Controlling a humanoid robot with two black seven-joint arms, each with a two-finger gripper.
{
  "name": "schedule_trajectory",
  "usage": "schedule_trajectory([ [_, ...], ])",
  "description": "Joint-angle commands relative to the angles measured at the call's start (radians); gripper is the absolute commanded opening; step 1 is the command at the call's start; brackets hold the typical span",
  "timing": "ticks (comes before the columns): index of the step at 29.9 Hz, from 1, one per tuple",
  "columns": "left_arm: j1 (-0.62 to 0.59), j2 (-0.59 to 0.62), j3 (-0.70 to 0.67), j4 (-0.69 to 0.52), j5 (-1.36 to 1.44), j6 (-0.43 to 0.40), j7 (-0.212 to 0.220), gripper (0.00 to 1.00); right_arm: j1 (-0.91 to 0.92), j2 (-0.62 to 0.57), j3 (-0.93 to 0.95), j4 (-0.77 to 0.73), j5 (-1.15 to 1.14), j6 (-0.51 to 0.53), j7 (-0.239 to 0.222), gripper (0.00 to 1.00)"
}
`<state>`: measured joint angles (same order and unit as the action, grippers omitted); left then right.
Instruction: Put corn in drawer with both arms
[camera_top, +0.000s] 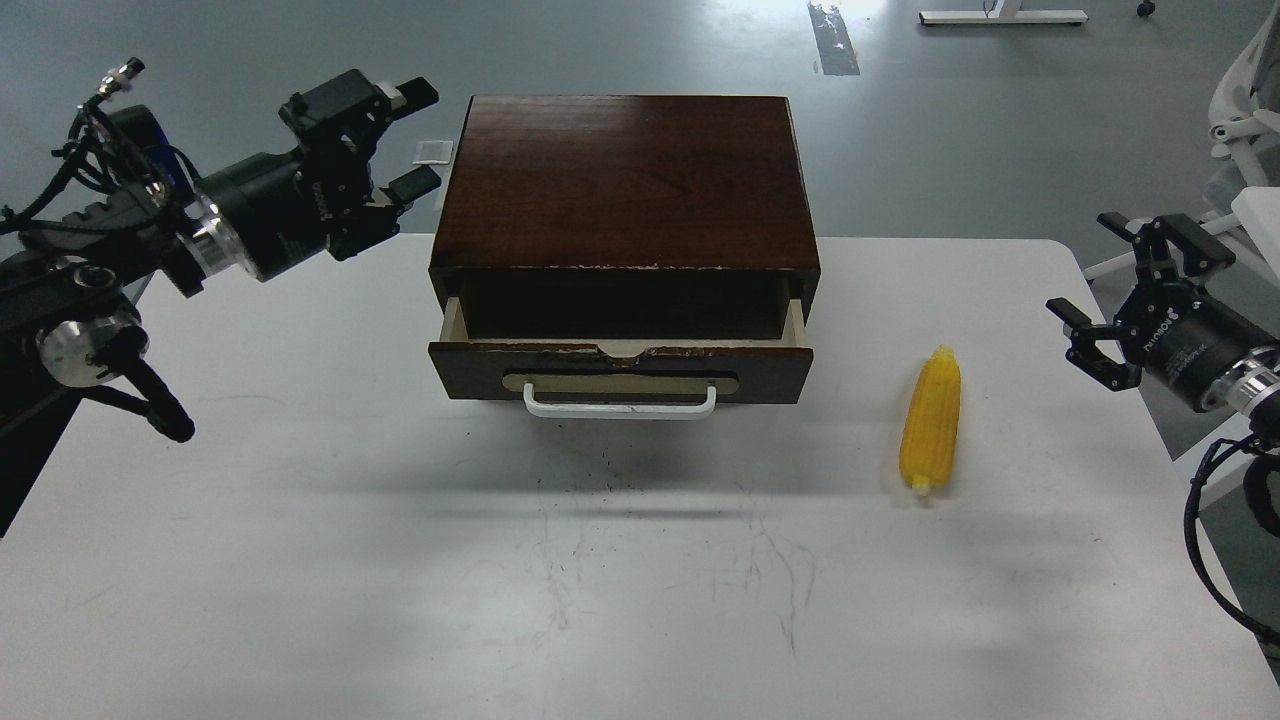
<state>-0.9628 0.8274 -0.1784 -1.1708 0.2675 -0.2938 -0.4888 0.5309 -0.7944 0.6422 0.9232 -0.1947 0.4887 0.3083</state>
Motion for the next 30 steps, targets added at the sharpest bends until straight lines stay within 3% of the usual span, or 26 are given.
schedule_trajectory([
  [1,0.064,-0.008,-0.046,0.054,-0.083,-0.018,0.000,0.99,0.000,-0.046,-0.007,0.057,-0.008,0.000,0.000,1.00],
  [7,0.139,-0.033,-0.110,0.135,-0.105,-0.128,0.000,0.99,0.021,-0.114,-0.006,0.105,-0.312,0.000,0.000,1.00],
  [13,0.142,-0.043,-0.113,0.135,-0.103,-0.130,0.000,0.99,0.066,-0.166,-0.007,0.141,-0.708,0.000,0.000,1.00],
  [19,0.141,-0.053,-0.115,0.134,-0.102,-0.130,0.000,0.99,0.087,-0.160,-0.044,0.166,-0.965,0.000,-0.002,1.00],
  [27,0.141,-0.065,-0.115,0.134,-0.097,-0.131,0.000,0.99,0.293,-0.088,-0.390,0.089,-0.997,0.000,-0.008,1.00],
  [30,0.141,-0.068,-0.115,0.132,-0.096,-0.131,0.000,0.99,0.325,-0.028,-0.436,0.065,-0.997,0.000,-0.014,1.00],
])
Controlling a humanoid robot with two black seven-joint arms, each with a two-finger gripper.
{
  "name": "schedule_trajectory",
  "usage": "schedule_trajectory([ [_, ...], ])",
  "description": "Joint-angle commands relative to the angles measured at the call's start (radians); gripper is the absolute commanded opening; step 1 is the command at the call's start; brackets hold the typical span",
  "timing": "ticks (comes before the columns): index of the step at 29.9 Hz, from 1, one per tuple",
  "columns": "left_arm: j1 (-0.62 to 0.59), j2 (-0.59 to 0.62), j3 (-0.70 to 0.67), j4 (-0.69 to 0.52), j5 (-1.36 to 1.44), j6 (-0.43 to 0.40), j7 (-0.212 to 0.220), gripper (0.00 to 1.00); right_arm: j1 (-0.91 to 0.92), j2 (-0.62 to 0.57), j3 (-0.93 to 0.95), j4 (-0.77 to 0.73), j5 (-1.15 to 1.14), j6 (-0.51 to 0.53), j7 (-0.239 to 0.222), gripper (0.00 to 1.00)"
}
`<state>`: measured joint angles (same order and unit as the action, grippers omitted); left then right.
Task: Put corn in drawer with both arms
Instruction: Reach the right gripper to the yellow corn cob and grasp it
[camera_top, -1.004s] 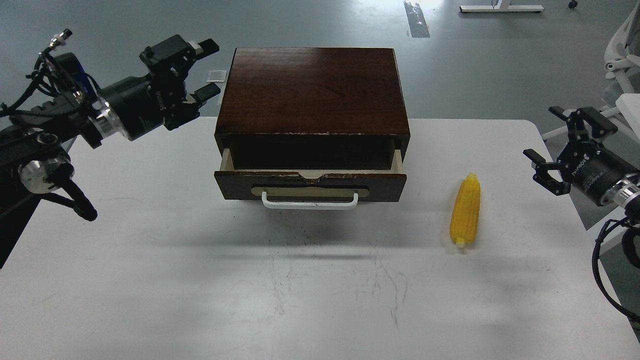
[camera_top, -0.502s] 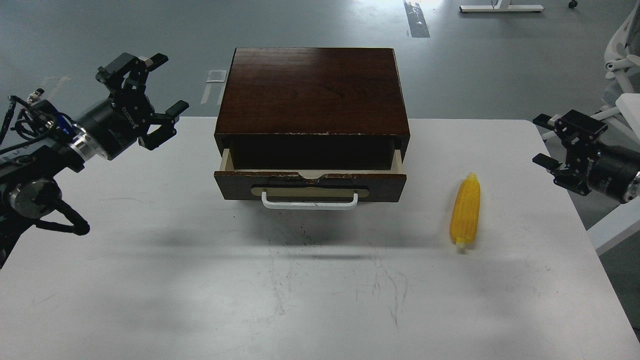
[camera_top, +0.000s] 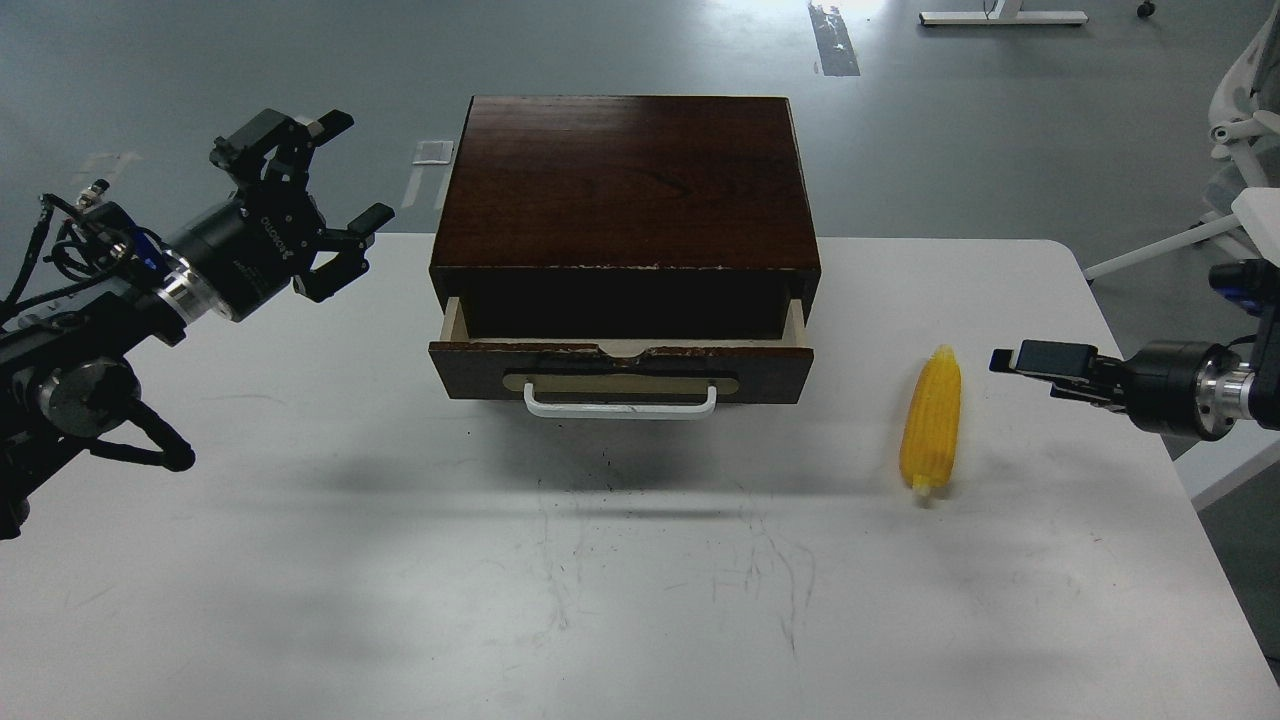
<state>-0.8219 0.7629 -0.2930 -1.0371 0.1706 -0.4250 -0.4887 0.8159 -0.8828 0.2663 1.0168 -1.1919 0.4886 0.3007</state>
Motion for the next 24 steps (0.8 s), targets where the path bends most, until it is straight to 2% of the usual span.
schedule_trajectory([
  [1,0.000,-0.005,0.000,-0.001,0.001,0.000,0.000,0.99,0.045,0.071,-0.065,-0.034,0.000,0.000,-0.006,1.00],
  [7,0.000,-0.007,0.000,-0.003,0.004,0.000,0.000,0.99,0.039,0.110,-0.071,-0.070,0.002,0.000,-0.028,1.00],
  [12,0.000,-0.004,0.000,-0.001,0.007,-0.027,0.000,0.99,0.034,0.163,-0.075,-0.099,0.002,0.000,-0.029,1.00],
  [24,0.001,-0.005,0.002,-0.001,0.009,-0.026,0.000,0.99,0.031,0.214,-0.110,-0.149,0.002,0.000,-0.028,1.00],
])
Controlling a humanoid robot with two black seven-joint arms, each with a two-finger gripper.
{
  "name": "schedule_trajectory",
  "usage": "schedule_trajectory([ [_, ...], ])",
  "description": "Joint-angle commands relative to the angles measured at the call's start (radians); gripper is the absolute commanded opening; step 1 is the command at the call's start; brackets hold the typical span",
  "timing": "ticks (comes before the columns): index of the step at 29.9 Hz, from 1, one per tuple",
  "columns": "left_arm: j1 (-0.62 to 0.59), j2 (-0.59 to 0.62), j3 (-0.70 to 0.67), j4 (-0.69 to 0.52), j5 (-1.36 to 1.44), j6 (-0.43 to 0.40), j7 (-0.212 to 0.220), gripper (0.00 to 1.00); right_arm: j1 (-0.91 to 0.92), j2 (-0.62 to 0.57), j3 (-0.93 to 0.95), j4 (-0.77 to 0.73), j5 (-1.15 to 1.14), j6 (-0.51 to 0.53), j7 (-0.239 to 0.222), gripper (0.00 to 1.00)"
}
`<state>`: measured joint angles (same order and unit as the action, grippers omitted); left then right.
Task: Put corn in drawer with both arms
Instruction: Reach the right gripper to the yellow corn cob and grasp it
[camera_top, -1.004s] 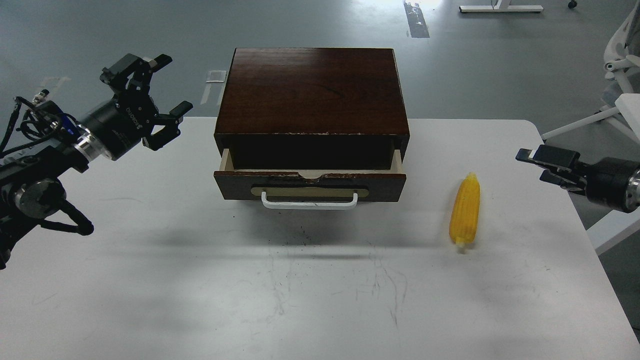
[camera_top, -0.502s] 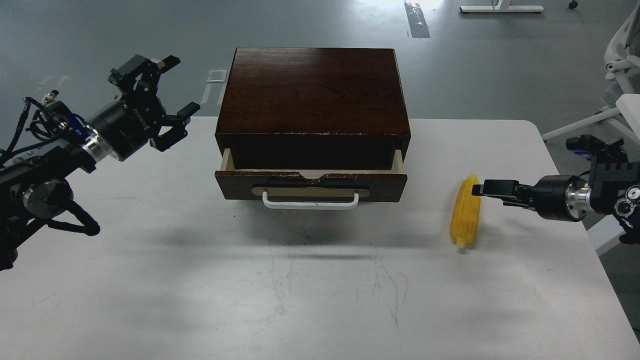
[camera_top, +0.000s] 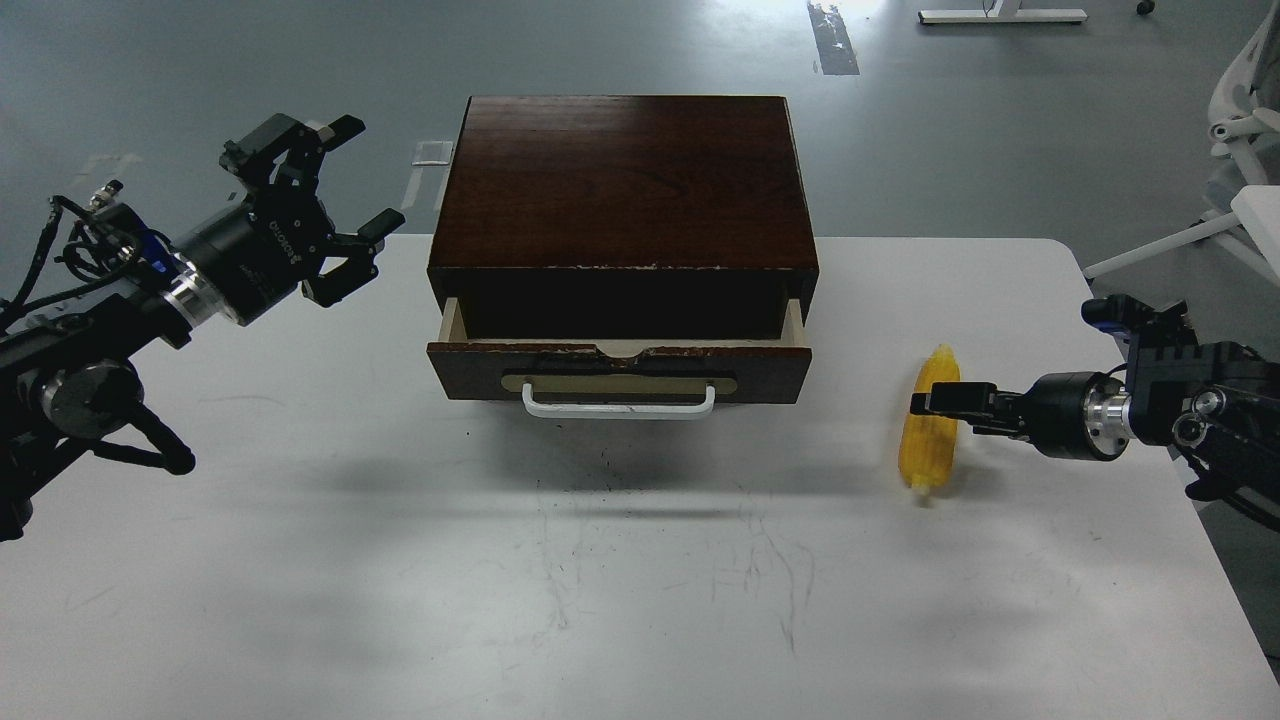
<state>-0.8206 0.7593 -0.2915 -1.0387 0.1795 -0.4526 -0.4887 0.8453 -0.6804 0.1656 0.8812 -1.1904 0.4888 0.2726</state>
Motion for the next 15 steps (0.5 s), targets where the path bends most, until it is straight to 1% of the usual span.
schedule_trajectory([
  [1,0.000,-0.002,0.000,0.000,0.000,0.002,0.000,0.99,0.001,0.022,-0.011,-0.016,0.000,0.000,0.000,1.00],
  [6,0.000,-0.002,0.000,0.000,0.000,0.002,0.000,0.99,0.003,0.031,-0.011,-0.016,0.000,-0.002,-0.001,1.00],
  [8,0.000,-0.002,0.000,0.000,0.000,0.002,0.000,0.99,0.001,0.033,-0.017,-0.027,0.000,-0.002,0.000,0.96],
  [9,0.000,-0.002,-0.001,0.000,0.000,0.002,0.000,0.99,0.001,0.033,-0.020,-0.030,0.000,-0.002,-0.001,0.96],
  [12,0.000,-0.002,0.000,0.000,0.000,0.002,0.000,0.99,0.000,0.033,-0.026,-0.036,0.000,-0.006,0.000,0.89],
  [13,0.000,-0.002,0.000,0.000,0.000,0.002,0.000,0.99,0.000,0.033,-0.026,-0.036,0.000,-0.010,0.000,0.84],
  [14,0.000,-0.002,0.000,0.000,0.000,0.002,0.000,0.99,0.000,0.033,-0.029,-0.036,0.000,-0.013,0.000,0.82],
  [15,0.000,-0.002,0.000,0.000,0.000,0.002,0.000,0.99,0.000,0.033,-0.034,-0.036,0.000,-0.018,0.000,0.77],
])
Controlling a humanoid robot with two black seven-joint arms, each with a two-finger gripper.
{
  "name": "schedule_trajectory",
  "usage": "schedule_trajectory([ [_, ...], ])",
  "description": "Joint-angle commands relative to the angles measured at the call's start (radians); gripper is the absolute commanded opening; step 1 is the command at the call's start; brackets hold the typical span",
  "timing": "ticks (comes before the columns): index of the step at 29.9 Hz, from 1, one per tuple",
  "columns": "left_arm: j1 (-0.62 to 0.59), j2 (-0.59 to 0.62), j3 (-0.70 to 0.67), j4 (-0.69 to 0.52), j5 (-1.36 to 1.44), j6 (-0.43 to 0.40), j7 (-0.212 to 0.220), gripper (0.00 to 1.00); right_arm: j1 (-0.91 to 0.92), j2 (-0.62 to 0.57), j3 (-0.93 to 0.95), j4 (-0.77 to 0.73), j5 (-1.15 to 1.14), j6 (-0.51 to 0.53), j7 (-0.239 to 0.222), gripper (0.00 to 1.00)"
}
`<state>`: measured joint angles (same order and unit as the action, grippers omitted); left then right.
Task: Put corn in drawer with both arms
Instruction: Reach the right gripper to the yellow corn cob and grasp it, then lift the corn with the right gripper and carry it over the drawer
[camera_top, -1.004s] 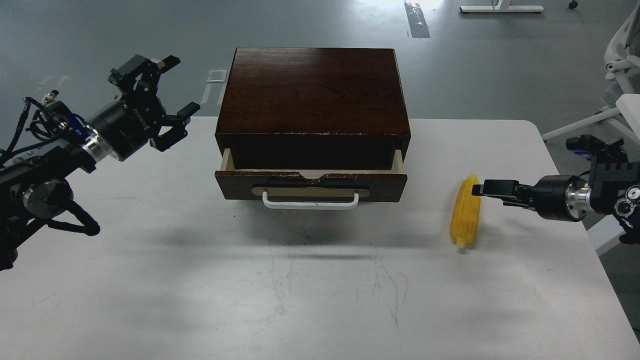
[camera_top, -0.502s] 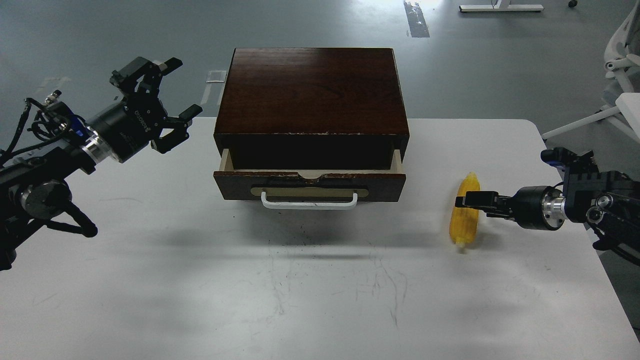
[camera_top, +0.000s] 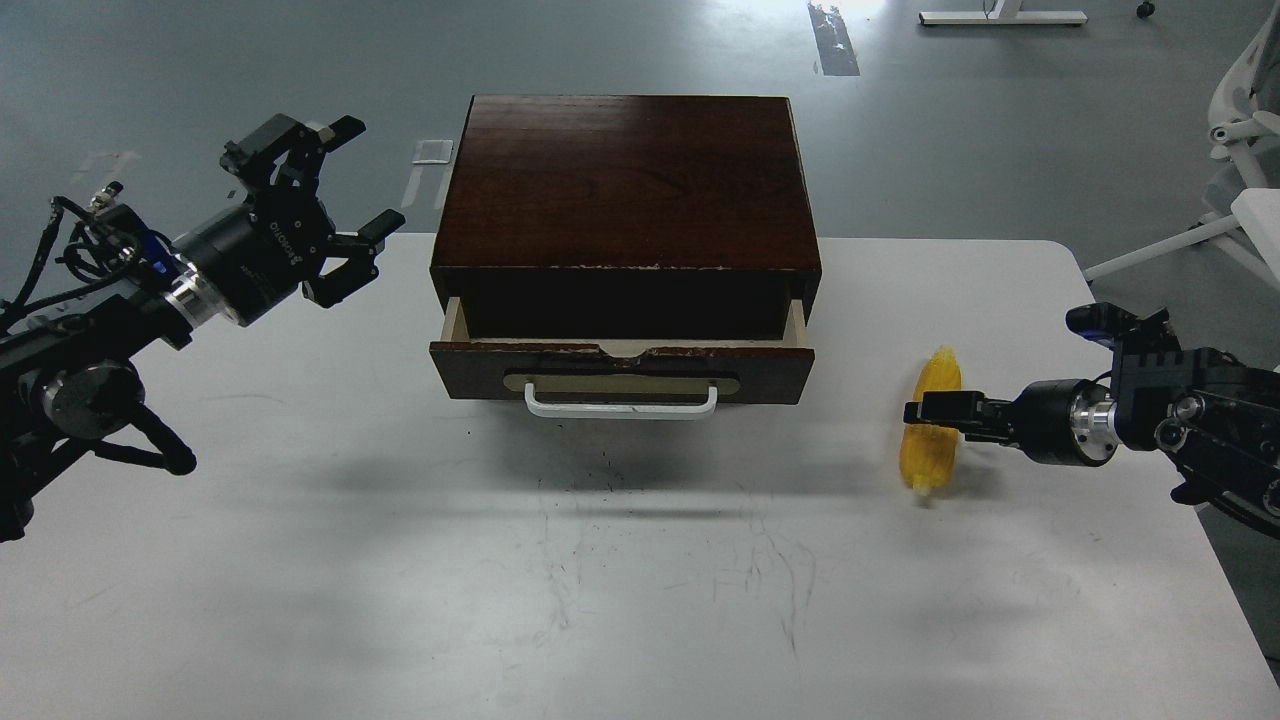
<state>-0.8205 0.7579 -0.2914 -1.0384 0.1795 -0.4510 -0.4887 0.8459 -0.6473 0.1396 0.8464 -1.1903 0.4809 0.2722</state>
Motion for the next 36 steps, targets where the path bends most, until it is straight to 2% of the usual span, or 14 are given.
schedule_trajectory([
  [1,0.000,0.000,0.000,0.000,0.000,0.000,0.000,0.99,-0.001,0.001,-0.014,-0.001,0.000,-0.015,0.001,0.73],
  [5,0.000,0.000,0.000,0.000,0.000,0.000,0.000,0.99,-0.001,0.011,-0.020,-0.009,0.000,-0.019,0.001,0.60],
  [9,0.000,0.003,0.000,0.001,0.000,0.002,0.000,0.99,-0.001,0.015,-0.020,-0.016,0.000,-0.033,0.002,0.40],
  [15,0.000,0.003,0.000,0.001,0.000,0.002,0.000,0.99,0.001,0.009,-0.020,-0.010,0.001,-0.044,0.012,0.20],
  [20,0.000,0.004,0.000,0.001,0.000,0.000,0.000,0.99,0.033,-0.017,-0.015,0.014,0.008,-0.064,0.012,0.20],
  [25,0.000,0.001,0.002,0.001,0.002,0.000,0.000,0.99,0.192,-0.063,-0.020,0.089,0.006,-0.061,0.015,0.21],
  [28,-0.003,0.001,0.000,0.001,0.002,0.000,0.000,0.99,0.347,-0.084,-0.072,0.131,0.003,-0.058,0.024,0.21],
  [33,-0.005,0.006,0.000,0.001,0.002,-0.003,0.000,0.99,0.608,-0.069,-0.262,0.201,-0.003,-0.059,0.073,0.21],
  [36,-0.005,0.009,0.000,0.001,0.002,-0.006,0.000,0.99,0.751,-0.005,-0.367,0.234,-0.017,-0.059,0.111,0.21],
])
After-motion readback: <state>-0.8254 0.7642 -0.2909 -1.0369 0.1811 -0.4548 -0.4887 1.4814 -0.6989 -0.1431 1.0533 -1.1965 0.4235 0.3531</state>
